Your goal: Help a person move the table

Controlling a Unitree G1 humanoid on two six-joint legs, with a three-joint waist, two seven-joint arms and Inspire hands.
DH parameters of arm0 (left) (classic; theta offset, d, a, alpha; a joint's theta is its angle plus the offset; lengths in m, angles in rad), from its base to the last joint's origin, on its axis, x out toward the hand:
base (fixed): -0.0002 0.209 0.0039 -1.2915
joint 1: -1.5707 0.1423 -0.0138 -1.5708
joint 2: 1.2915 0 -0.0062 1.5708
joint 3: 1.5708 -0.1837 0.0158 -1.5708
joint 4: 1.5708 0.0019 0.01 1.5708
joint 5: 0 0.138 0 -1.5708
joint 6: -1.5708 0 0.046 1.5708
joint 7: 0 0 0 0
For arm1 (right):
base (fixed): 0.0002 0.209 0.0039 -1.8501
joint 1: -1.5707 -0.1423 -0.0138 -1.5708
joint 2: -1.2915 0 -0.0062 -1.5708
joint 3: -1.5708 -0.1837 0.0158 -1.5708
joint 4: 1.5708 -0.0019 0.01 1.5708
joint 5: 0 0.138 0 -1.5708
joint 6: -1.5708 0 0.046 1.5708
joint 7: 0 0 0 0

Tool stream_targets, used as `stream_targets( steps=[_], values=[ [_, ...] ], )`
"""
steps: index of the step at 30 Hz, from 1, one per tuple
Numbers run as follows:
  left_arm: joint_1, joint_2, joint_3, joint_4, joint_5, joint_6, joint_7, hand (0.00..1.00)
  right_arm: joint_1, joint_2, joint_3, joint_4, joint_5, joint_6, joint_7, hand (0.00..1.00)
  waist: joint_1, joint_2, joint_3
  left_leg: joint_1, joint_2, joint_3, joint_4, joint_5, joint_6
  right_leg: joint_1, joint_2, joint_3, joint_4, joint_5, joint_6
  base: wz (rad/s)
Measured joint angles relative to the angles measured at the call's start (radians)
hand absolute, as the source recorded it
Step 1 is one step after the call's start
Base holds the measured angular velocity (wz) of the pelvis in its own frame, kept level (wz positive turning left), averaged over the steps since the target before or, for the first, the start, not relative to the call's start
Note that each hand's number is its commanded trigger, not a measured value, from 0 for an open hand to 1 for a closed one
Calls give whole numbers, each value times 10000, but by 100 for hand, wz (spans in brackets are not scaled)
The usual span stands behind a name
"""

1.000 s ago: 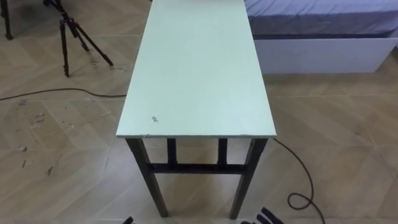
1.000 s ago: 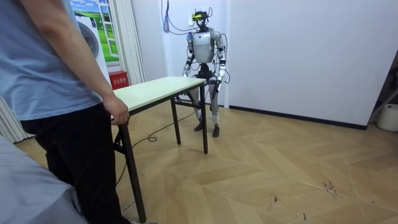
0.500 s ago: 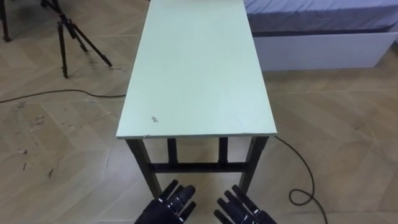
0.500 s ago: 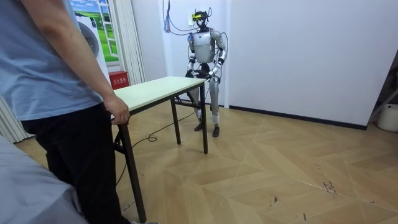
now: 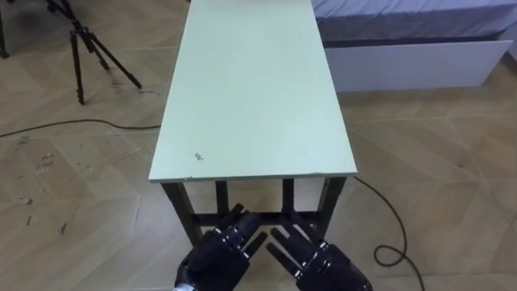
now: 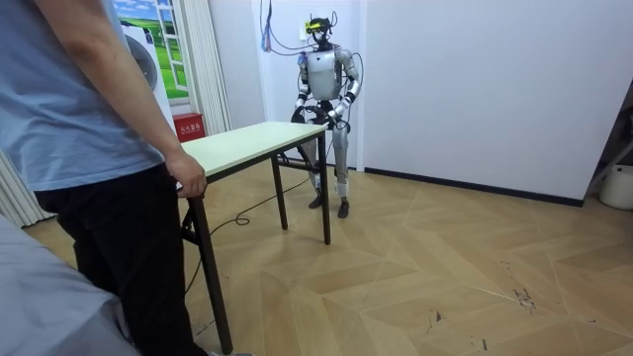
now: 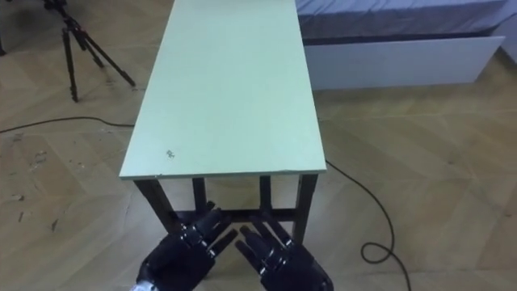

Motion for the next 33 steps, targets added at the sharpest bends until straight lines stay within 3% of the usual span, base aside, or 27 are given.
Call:
stream_targets(
  steps=[6, 14, 21, 33],
  values=[
    [-441, -24, 349, 30, -1100, 212, 487, 0, -726, 12, -9, -21, 461, 285, -435, 0, 0, 52, 28, 98, 2, -32, -4, 1, 1, 114, 5, -12, 6, 0, 0, 0],
    [-618, -9, 598, 27, -1104, 441, 976, 0, -1352, -5, -15, -70, 444, 413, -724, 0, 16, 53, 23, 117, -1, -55, -8, 1, 1, 149, 5, -44, -2, 1, -1, 0],
    [-1327, -8, 1593, 316, -1108, 521, 1534, 0, -1670, -109, -112, -63, 423, 625, -1125, 0, 133, 50, 22, 120, -1, -95, 35, 2, 2, 170, 2, -45, -6, 2, -2, 0],
    [-1584, -39, 1928, 518, -1109, 585, 2258, 0, -2102, 22, -477, -61, 764, 727, -2179, 0, 207, 61, 25, 123, -19, -206, 14, 5, 1, 210, 18, -131, -147, 24, 7, 1]
  ],
)
